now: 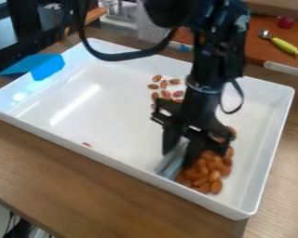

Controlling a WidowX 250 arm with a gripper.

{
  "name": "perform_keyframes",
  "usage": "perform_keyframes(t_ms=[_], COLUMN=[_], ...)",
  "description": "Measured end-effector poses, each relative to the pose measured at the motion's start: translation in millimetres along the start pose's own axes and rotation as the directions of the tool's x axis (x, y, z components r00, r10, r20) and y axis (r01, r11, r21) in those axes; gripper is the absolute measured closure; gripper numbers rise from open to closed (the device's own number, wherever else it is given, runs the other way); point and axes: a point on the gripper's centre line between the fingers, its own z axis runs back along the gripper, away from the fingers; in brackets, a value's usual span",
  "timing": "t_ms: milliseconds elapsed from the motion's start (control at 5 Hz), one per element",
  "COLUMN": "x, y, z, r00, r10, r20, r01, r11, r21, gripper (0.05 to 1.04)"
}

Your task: Sweep into pile

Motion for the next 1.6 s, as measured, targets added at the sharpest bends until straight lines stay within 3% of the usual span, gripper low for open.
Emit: perform_keyframes(t_ms=[400,600,800,1000,1400,1600], x=[4,18,34,42,50,57], y=[-19,15,74,114,173,179], z=[22,49,85,85,52,38], r00=[0.999,0.997,0.988,0.984,0.978,0.977], r10=[0.000,0.073,0.154,0.176,0.207,0.212], r20=[-0.037,-0.026,0.002,0.017,0.024,0.027], r01=[-0.003,-0.076,-0.151,-0.172,-0.207,-0.212], r11=[0.997,0.988,0.971,0.973,0.978,0.977], r21=[-0.078,-0.135,-0.187,-0.153,-0.029,0.006], gripper=[0.704,0.704,0.704,0.704,0.704,0.704])
